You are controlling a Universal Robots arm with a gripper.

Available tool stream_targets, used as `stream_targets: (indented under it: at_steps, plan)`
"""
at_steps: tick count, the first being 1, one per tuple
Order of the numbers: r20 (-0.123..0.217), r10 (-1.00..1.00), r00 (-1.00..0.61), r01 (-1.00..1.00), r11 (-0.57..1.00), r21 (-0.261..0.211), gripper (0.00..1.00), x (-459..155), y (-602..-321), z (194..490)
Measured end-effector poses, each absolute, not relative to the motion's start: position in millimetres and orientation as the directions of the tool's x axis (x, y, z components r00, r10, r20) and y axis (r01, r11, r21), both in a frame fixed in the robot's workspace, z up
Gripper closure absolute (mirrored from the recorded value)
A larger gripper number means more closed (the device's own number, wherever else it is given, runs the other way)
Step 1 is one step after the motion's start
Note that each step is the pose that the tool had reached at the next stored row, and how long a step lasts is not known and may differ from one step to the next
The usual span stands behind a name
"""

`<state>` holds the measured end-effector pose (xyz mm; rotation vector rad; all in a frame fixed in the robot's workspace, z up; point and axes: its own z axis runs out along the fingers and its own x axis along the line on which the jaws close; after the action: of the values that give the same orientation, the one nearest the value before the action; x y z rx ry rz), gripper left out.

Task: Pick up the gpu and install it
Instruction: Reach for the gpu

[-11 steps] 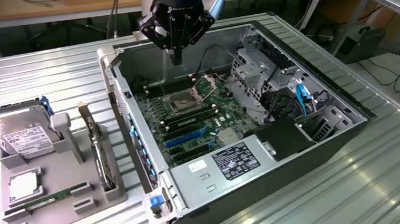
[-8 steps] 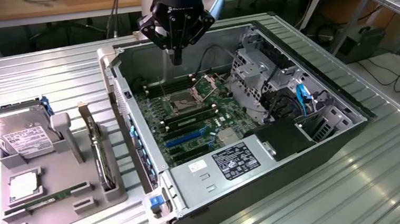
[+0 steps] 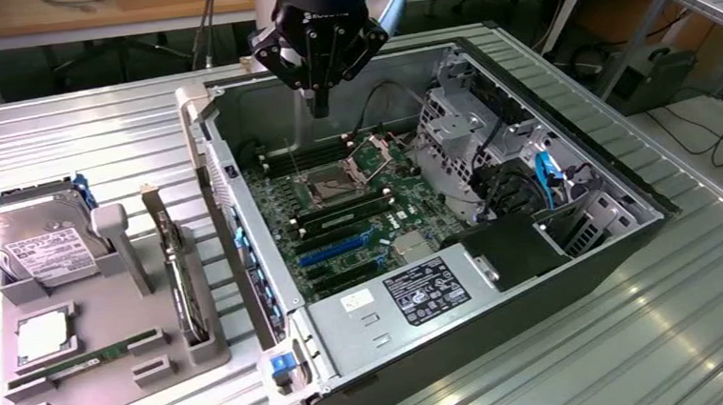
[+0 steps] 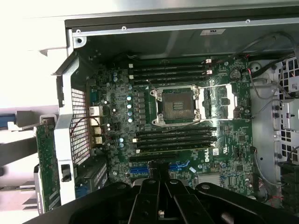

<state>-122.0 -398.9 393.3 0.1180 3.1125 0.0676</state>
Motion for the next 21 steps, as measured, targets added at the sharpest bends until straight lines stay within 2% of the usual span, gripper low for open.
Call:
stream_targets:
  at_steps: [4, 21]
  plan:
    - [-0.024, 0.076, -0.997, 0.075, 0.996, 0.044, 0.89, -126.1, -399.2, 393.4]
    - [-0.025, 0.076, -0.997, 0.075, 0.996, 0.043, 0.89, -228.1, -407.5, 391.3]
